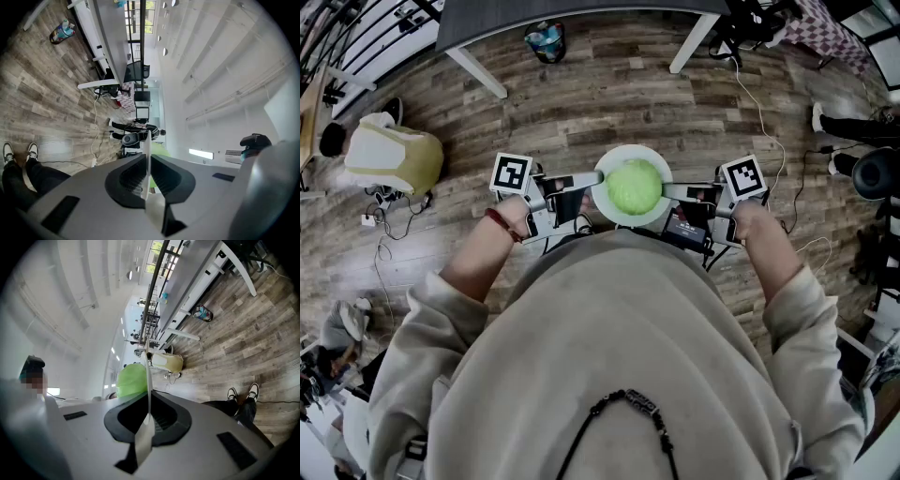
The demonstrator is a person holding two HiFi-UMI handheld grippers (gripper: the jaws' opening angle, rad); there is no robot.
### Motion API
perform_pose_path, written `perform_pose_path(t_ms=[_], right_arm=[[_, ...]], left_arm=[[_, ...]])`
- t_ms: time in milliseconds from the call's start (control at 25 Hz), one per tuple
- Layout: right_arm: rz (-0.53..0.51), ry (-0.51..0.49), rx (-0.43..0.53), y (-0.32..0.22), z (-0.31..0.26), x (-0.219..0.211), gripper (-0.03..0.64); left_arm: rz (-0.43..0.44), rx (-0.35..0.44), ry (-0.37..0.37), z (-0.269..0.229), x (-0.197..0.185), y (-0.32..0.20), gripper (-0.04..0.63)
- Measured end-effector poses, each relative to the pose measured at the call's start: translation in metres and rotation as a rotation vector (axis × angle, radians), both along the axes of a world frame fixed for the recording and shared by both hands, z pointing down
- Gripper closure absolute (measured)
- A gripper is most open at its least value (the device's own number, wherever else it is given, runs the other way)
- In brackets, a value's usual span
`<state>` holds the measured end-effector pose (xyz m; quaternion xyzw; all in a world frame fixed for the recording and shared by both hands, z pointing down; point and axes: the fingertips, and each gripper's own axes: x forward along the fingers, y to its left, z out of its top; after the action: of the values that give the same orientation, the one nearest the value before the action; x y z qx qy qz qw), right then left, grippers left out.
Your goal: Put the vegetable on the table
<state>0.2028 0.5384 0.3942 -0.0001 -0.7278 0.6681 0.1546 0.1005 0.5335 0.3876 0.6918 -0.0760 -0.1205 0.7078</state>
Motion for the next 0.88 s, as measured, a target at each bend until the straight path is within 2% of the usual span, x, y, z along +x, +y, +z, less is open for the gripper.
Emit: perform_pose_path(t_ms=[160,400,680,880], right_arm=[[-0.006,0.003,0.009,-0.001,0.001,0.001,0.591],[-0.007,-0.017,-0.018,-0.003,-0.001,0.010,0.589],[-0.030,-0.030,-0.010,-0.010,-0.005,0.018,0.589],[-0.045,-0.041,0.014,-0.021,-0.006,0.030,0.589]], left_arm=[[-0.025,-0.008,0.014,0.000,0.001,0.001,0.563],[-0.041,0.002,-0.005,-0.002,0.009,-0.002,0.565],[-0.064,-0.003,-0.021,-0.004,0.017,-0.006,0.565],[-0.078,0.022,-0.043,-0.006,0.029,-0.018,0.565]])
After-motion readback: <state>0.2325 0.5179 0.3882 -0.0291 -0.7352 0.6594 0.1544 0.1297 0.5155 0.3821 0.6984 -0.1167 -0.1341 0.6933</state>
